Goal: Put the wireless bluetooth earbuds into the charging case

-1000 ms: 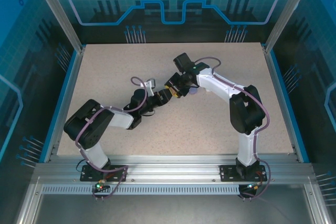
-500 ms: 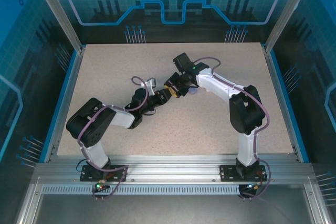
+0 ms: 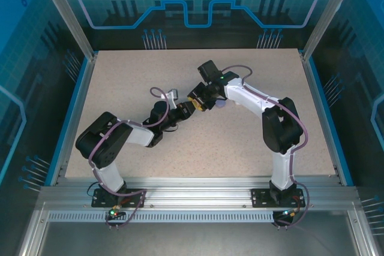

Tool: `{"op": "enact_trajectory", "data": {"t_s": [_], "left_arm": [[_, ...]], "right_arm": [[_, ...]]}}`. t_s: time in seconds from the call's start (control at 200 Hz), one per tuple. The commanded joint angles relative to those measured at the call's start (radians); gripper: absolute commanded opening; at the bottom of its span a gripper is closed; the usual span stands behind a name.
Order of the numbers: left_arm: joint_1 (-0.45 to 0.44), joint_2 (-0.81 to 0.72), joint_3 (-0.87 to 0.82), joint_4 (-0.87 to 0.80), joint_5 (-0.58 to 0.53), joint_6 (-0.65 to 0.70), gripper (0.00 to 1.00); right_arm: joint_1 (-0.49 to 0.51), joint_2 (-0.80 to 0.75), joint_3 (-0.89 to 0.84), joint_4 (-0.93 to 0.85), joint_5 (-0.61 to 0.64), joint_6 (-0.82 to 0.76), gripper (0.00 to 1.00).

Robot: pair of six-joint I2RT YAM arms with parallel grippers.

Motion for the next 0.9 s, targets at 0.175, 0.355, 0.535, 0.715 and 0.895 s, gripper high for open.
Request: {"op": "enact_trajectory", "data": {"t_s": [0.175,0.355,0.535,0.715,0.895], "left_arm": [[-0.006,-0.023,0.017,0.004,0.013,0.006,0.00],[-0.004,-0.079,0.017,-0.066,0.045,0.035,0.00],[0.000,-0.187,0.083,-0.307,0.162,0.161,0.00],[0.025,-0.275,0.139,-0.487,0.305,0.282,0.00],[0.082,-0.333,0.170,-0.589,0.449,0.322,0.00]], "right_arm": [[-0.054,-0.075,0.050,0.036,0.016,-0.010,0.69],[-0.133,-0.130,0.039,0.057,0.006,-0.132,0.73],[-0.210,-0.236,-0.115,0.259,-0.234,-0.541,0.74],[-0.237,-0.390,-0.322,0.334,-0.345,-0.863,0.73],[-0.272,-0.502,-0.552,0.513,-0.473,-0.889,0.73]]}}
